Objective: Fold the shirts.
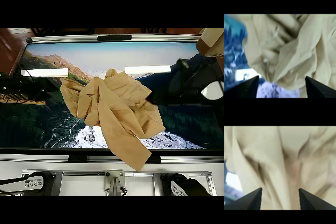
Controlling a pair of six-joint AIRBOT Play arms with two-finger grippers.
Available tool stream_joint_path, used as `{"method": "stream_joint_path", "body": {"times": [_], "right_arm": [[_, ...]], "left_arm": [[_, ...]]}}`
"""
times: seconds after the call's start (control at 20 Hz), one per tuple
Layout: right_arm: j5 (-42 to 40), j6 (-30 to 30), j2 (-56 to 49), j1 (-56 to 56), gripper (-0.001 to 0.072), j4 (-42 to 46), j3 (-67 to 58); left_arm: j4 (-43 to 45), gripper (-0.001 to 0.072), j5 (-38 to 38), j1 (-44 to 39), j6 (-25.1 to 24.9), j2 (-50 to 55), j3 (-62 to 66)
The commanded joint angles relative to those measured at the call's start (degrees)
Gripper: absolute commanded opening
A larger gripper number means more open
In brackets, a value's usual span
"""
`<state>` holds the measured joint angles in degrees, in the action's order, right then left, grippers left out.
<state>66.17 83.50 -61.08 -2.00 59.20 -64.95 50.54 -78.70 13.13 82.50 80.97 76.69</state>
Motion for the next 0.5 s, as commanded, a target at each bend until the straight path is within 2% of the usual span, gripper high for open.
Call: {"method": "stream_joint_path", "body": {"times": [0.0,0.2,0.45], "right_arm": [[-5.2,1.4,-5.7,0.0,0.0568,4.2,-9.3],[-5.3,1.3,-12.9,0.0,0.0568,1.2,-10.3],[-6.5,1.3,-16.9,0.0,0.0568,1.6,-10.3]], "left_arm": [[-0.7,0.072,-2.3,1.1,1.4,-4.3,-14.0],[-14.7,0.072,13.5,0.9,1.2,-8.1,-33.6],[-24.2,0.072,27.5,-5.1,0.3,-5.4,-37.2]]}}
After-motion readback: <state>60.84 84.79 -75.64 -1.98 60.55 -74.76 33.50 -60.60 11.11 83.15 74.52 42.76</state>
